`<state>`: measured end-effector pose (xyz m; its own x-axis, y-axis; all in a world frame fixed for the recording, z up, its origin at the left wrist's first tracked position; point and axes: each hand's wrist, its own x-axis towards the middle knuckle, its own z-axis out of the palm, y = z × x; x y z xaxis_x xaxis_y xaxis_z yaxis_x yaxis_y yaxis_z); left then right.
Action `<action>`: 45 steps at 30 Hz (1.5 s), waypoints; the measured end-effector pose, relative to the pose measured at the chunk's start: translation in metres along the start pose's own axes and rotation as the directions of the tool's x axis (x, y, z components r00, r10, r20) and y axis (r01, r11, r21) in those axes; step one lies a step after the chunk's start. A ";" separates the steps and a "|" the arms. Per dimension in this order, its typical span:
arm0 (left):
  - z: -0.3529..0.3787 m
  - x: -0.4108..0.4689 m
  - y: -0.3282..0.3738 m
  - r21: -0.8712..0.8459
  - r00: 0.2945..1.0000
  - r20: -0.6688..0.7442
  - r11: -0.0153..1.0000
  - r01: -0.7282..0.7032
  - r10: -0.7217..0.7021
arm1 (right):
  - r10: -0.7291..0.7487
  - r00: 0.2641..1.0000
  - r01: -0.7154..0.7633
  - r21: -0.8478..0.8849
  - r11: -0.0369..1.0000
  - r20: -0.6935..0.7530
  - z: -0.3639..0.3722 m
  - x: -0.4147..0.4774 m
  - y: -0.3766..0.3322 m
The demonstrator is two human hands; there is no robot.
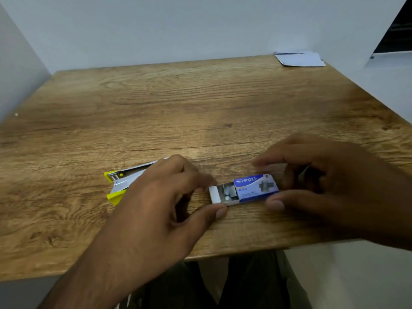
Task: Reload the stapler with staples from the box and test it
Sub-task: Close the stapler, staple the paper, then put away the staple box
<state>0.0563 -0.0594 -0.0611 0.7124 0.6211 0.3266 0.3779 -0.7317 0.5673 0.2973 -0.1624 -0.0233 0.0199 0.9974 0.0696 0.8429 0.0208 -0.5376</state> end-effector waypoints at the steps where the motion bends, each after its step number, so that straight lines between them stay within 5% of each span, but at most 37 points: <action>1: 0.000 0.001 -0.001 0.000 1.000 0.001 1.000 -0.010 0.010 | 0.018 0.999 -0.019 -0.028 0.999 -0.041 -0.011 -0.002 0.005; 7: 0.003 0.001 -0.008 0.051 0.999 -0.024 0.998 -0.038 0.039 | 0.187 0.967 -0.204 -0.086 0.975 -0.176 -0.057 -0.017 0.052; 13: 0.003 0.003 -0.012 0.019 1.000 0.010 1.000 0.015 -0.015 | 0.111 0.993 -0.115 -0.163 0.980 -0.030 -0.016 0.011 0.033; 32: 0.000 -0.001 -0.003 0.011 1.000 0.009 1.000 -0.002 0.002 | 0.046 0.964 -0.127 -0.301 0.945 -0.261 0.007 0.020 0.032; 45: 0.002 0.000 -0.003 -0.007 1.000 0.001 1.000 0.004 -0.004 | 0.250 0.957 -0.269 -0.120 0.956 -0.148 -0.010 0.022 0.042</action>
<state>0.0561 -0.0580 -0.0638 0.7116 0.6236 0.3237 0.3763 -0.7273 0.5740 0.3381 -0.1404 -0.0361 0.3093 0.9493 0.0561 0.8648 -0.2563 -0.4317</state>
